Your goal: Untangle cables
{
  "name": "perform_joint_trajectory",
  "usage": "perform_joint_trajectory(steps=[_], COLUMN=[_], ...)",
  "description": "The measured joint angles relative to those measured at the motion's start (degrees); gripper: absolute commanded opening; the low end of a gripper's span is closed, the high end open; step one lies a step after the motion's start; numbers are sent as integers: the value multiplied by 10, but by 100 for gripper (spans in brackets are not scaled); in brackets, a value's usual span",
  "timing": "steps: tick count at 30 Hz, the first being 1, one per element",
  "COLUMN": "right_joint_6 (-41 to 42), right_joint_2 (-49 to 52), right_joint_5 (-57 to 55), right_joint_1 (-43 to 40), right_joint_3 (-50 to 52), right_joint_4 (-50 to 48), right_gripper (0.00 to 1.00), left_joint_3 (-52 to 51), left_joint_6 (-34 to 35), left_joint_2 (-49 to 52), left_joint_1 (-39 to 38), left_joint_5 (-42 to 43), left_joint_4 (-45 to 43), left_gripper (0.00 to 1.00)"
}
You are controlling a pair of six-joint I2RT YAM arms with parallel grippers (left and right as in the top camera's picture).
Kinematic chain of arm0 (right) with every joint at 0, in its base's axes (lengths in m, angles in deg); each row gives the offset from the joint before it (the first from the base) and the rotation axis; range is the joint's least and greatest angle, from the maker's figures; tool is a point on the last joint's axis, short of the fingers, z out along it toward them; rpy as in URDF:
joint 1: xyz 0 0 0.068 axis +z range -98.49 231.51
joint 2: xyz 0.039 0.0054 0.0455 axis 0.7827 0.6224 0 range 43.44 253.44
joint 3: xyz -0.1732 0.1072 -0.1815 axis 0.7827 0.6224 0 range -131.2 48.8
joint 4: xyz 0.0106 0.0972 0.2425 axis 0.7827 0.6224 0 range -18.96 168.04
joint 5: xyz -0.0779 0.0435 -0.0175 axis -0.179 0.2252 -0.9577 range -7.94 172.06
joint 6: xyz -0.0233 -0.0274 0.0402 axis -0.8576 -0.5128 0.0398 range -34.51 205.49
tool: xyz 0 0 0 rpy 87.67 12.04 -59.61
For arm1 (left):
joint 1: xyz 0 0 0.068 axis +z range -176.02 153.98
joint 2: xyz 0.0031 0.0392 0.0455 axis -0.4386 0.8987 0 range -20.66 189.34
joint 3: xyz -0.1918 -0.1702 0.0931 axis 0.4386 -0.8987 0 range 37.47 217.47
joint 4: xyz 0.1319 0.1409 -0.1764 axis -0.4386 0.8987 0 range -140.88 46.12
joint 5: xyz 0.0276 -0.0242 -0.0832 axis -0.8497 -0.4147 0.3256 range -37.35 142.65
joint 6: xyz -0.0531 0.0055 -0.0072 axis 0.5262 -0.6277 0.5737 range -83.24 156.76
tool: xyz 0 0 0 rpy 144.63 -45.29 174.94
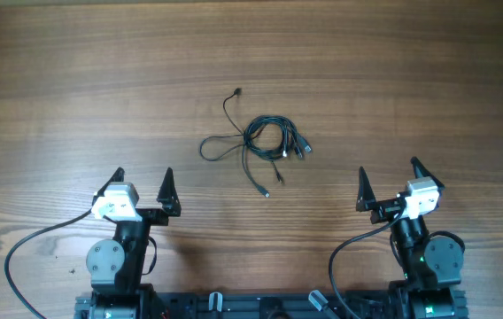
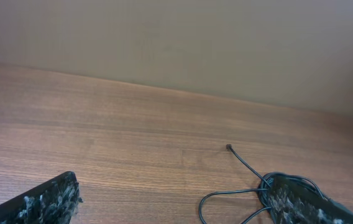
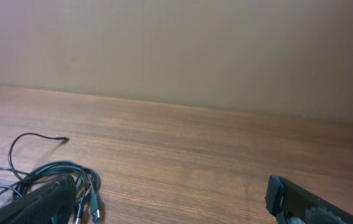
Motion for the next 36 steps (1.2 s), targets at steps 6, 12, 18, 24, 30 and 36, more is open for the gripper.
perform_joint_trajectory(steps=[6,12,18,24,30,36], right_joint_6=[0,0,0,27,47,50], right_joint_2=[0,0,0,0,19,124], right_joint_5=[0,0,0,0,0,-2], right_joint_1=[0,0,0,0,0,0], right_joint_3=[0,0,0,0,-5,-52], right_joint_4=[0,0,0,0,24,28], right_gripper=[100,100,100,100,100,100], left_joint_3=[0,0,0,0,2,54], left_joint_6=[0,0,0,2,11,13], left_joint_2=[0,0,0,0,6,96], left_joint_1=[0,0,0,0,0,0], left_joint_5=[0,0,0,0,0,0], left_joint_4=[0,0,0,0,8,80], left_gripper=[100,100,100,100,100,100])
